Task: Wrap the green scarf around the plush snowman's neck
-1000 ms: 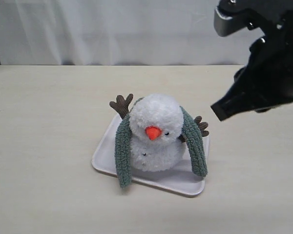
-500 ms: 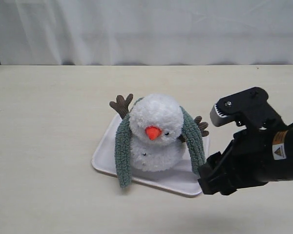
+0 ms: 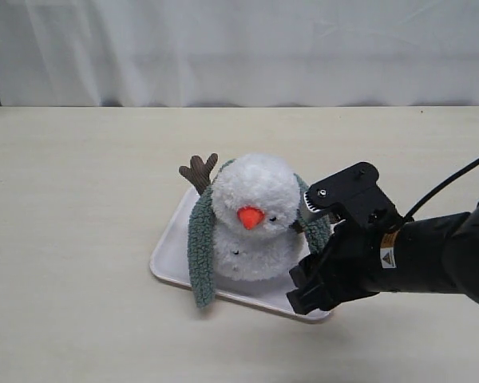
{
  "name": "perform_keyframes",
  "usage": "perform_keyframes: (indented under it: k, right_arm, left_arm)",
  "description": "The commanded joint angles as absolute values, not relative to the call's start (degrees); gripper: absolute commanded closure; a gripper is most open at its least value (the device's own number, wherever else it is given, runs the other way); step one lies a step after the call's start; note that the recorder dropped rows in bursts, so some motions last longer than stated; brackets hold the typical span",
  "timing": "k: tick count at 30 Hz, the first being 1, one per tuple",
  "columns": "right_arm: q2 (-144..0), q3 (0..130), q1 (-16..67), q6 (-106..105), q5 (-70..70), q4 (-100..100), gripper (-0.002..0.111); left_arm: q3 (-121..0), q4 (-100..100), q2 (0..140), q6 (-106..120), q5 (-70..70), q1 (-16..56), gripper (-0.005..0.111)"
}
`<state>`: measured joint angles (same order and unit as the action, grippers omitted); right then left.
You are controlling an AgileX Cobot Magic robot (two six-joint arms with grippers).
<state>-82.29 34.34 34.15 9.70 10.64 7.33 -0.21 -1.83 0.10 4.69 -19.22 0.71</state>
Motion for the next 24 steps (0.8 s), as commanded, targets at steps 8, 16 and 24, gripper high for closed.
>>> perform_keyframes:
  k: [8, 16, 24]
  right_arm:
    - [-85.51, 36.17, 28.11, 9.81, 6.30, 6.90, 0.047]
    - [-91.59, 36.17, 28.13, 9.81, 5.66, 6.61, 0.059]
    - [-91.82, 36.17, 28.13, 9.81, 6.05, 3.84, 0.104]
  left_arm:
    - [0.00, -2.25, 0.00, 4.40, -18.53, 0.42, 0.107]
    - [0.00, -2.01, 0.00, 4.40, -18.53, 0.42, 0.107]
    - [0.00, -2.12, 0.00, 4.40, -18.53, 0.42, 0.107]
